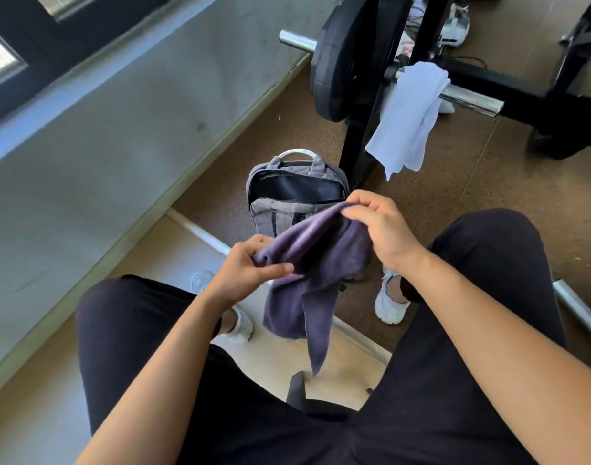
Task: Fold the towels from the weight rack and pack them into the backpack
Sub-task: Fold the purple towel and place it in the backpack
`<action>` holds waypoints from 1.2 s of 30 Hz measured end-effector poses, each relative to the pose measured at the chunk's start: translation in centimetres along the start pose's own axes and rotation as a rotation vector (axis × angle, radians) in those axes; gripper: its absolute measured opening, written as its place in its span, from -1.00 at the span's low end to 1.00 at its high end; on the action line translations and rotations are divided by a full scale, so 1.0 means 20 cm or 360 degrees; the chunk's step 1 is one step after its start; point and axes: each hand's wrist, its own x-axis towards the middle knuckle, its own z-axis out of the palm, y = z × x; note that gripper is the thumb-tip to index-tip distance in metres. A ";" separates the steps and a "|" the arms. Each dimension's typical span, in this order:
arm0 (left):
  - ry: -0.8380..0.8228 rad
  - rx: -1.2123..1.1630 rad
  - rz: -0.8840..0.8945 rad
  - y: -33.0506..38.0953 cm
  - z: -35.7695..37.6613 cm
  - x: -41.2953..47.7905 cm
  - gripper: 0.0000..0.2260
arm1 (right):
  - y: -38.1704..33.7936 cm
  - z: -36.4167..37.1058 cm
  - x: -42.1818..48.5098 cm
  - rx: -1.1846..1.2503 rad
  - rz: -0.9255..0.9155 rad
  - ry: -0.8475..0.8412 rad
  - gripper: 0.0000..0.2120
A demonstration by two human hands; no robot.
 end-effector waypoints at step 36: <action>-0.0176 0.0794 -0.0046 -0.14 0.11 0.05 -0.65 | 0.10 -0.17 0.12 -0.0660 -0.0074 0.0880 -0.64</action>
